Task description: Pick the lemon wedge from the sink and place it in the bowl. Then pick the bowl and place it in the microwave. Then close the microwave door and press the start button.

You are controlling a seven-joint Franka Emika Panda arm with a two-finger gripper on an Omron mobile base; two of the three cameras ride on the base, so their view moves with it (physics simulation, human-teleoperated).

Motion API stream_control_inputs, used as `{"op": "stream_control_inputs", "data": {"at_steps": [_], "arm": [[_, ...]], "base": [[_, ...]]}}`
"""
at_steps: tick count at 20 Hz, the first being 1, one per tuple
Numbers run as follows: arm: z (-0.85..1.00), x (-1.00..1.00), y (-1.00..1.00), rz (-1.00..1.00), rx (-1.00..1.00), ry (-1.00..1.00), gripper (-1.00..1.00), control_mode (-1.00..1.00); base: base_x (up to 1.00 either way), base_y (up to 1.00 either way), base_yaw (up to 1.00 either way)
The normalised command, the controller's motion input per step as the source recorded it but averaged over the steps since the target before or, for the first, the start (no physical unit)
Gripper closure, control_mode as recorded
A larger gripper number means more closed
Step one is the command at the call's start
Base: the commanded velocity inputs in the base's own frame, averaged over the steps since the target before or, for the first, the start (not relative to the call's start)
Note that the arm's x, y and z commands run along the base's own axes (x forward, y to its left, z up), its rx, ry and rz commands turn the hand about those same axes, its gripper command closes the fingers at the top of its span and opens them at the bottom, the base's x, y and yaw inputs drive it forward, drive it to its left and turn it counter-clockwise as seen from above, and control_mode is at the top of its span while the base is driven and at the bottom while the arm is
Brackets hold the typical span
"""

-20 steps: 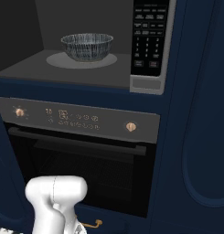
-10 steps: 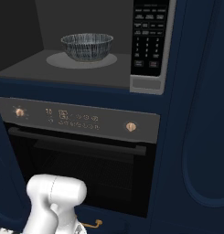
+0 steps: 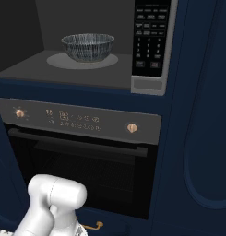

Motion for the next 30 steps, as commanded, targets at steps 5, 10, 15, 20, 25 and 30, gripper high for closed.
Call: {"op": "stream_control_inputs", "data": {"at_steps": [5, 10, 15, 20, 25, 30], "arm": [[0.65, -0.45, -0.80, 0.13, 0.34, 0.01, -1.00, -1.00], [0.50, -0.27, -0.87, 0.26, 0.16, 0.25, -1.00, -1.00], [0.15, -0.04, -0.85, 0.34, 0.11, 0.37, -1.00, -1.00], [0.00, 0.00, -0.81, 0.39, 0.07, 0.38, -1.00, -1.00], [0.00, 0.00, -0.74, 0.43, 0.07, 0.37, -1.00, -1.00], [0.00, 0.00, -0.63, 0.47, 0.07, 0.36, -1.00, -1.00]], "base": [[0.00, 0.00, 0.00], [0.00, 0.00, 0.00], [0.00, 0.00, 0.00], [0.00, 0.00, 0.00], [0.00, 0.00, 0.00], [0.00, 0.00, 0.00]]}}
